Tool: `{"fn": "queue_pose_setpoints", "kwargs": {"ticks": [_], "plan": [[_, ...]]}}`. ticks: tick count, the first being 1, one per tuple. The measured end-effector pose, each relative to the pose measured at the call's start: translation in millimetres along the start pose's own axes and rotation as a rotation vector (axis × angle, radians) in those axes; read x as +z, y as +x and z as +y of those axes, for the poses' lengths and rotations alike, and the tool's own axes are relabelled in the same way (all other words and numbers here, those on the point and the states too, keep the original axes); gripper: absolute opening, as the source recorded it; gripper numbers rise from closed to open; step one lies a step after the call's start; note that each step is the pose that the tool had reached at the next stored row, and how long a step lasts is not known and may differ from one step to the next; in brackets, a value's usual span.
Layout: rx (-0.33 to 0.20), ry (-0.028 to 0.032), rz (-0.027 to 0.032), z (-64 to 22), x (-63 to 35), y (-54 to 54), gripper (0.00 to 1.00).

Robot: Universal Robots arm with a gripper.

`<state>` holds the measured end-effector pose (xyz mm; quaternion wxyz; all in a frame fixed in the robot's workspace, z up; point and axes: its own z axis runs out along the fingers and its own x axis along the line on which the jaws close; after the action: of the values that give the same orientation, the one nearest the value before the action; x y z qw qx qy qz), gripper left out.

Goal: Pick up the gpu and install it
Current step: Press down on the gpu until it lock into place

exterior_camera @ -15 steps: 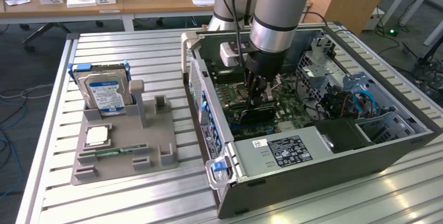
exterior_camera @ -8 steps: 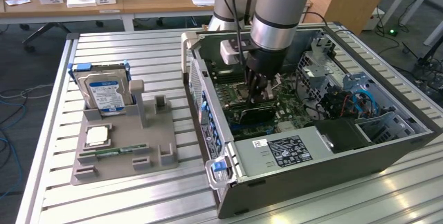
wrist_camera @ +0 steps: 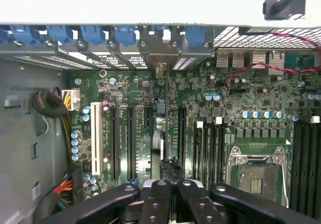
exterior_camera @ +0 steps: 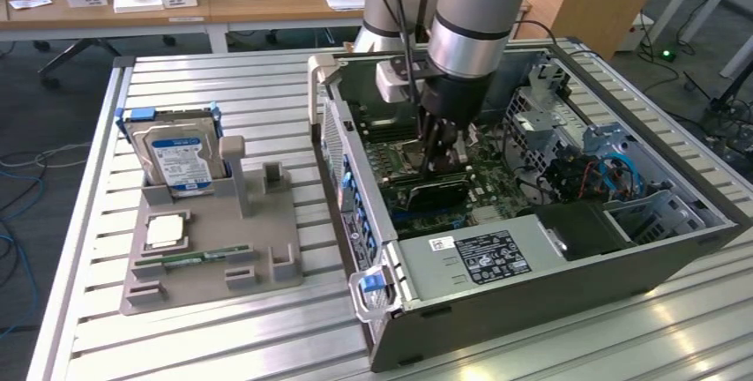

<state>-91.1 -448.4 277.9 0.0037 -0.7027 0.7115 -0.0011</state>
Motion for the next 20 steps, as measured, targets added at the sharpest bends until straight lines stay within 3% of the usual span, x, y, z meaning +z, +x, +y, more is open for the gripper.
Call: {"fn": "queue_pose_setpoints", "kwargs": {"ticks": [12, 20], "plan": [[0.0, 0.0, 0.0003, -0.6, -40.9, -0.3, 0.11], [0.0, 0.0001, 0.0002, -0.7, -57.1, -0.4, 0.11]]}}
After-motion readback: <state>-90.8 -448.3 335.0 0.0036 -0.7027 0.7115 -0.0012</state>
